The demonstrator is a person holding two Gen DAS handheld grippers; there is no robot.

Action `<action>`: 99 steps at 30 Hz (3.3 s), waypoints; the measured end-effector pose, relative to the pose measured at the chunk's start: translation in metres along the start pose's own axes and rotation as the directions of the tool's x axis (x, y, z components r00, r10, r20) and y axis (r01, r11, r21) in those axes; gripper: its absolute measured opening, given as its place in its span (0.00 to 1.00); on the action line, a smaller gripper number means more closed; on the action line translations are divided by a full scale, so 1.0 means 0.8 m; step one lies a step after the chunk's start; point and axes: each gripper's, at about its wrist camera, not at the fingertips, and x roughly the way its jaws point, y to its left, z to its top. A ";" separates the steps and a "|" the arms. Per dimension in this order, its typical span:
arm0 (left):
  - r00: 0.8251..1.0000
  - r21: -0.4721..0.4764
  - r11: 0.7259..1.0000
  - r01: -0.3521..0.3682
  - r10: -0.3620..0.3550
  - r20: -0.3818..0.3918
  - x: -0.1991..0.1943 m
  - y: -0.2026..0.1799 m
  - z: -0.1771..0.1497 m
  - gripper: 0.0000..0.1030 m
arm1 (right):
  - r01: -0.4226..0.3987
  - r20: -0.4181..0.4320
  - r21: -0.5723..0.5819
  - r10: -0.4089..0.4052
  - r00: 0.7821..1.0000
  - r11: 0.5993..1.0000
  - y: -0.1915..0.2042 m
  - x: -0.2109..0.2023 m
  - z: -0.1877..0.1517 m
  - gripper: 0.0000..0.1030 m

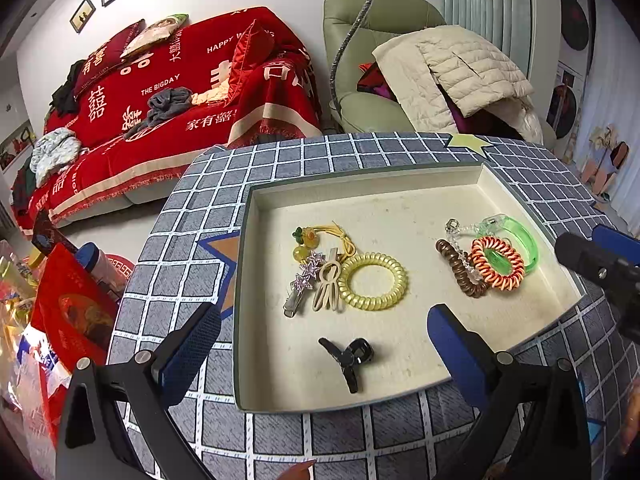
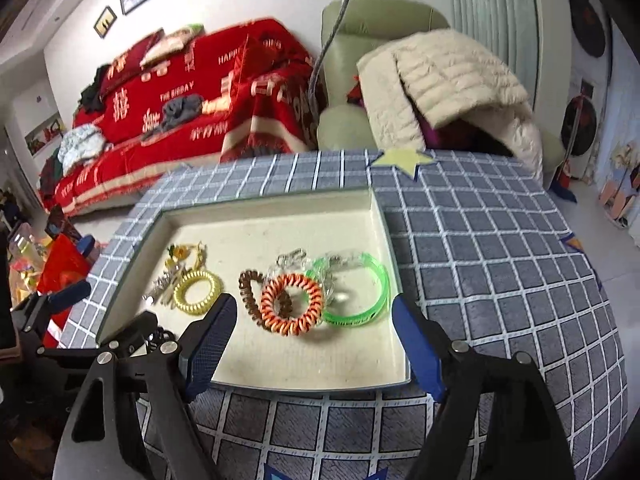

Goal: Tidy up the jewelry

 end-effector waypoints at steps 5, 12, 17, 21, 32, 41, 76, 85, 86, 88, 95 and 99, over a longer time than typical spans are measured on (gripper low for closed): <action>1.000 -0.028 1.000 -0.003 0.003 0.015 -0.007 0.006 -0.004 1.00 | 0.001 0.065 0.012 -0.002 0.998 1.000 -0.003 -0.014 -0.007 1.00; 0.999 -0.035 0.999 -0.021 0.023 0.045 -0.019 0.008 -0.013 1.00 | 0.023 0.069 0.010 -0.024 0.997 1.000 -0.003 -0.017 -0.014 1.00; 0.997 -0.057 0.997 -0.044 0.047 0.059 -0.026 0.012 -0.022 1.00 | 0.042 0.039 0.002 -0.042 0.998 0.999 -0.005 -0.014 -0.024 1.00; 0.997 -0.089 0.995 -0.052 0.057 0.060 -0.029 0.019 -0.032 1.00 | 0.064 0.026 -0.005 -0.064 0.998 0.998 -0.007 -0.013 -0.030 1.00; 0.993 -0.098 0.993 -0.065 0.074 0.092 -0.050 0.018 -0.058 1.00 | 0.082 0.060 -0.035 -0.080 0.995 0.996 0.005 -0.039 -0.049 1.00; 0.984 -0.131 0.988 -0.081 0.101 0.146 -0.085 0.019 -0.077 1.00 | 0.092 0.103 -0.039 -0.087 0.991 0.995 0.017 -0.074 -0.067 1.00; 0.970 -0.115 0.989 -0.095 0.118 0.213 -0.153 0.008 -0.108 1.00 | 0.141 0.154 -0.048 -0.132 0.979 0.989 0.025 -0.138 -0.103 1.00; 0.971 -0.114 0.989 -0.093 0.115 0.208 -0.154 0.003 -0.109 1.00 | 0.140 0.153 -0.045 -0.132 0.979 0.989 0.024 -0.141 -0.103 1.00; 0.972 -0.114 0.989 -0.093 0.116 0.206 -0.154 0.003 -0.109 1.00 | 0.139 0.152 -0.048 -0.131 0.980 0.989 0.024 -0.142 -0.103 1.00; 0.973 -0.114 0.989 -0.095 0.116 0.200 -0.153 0.003 -0.109 1.00 | 0.137 0.149 -0.048 -0.128 0.980 0.989 0.024 -0.141 -0.103 1.00; 0.975 -0.116 0.989 -0.094 0.116 0.191 -0.147 0.006 -0.106 1.00 | 0.131 0.143 -0.061 -0.122 0.982 0.989 0.026 -0.137 -0.101 1.00; 0.976 -0.118 0.989 -0.094 0.115 0.187 -0.146 0.006 -0.106 1.00 | 0.131 0.141 -0.062 -0.121 0.982 0.989 0.027 -0.135 -0.101 1.00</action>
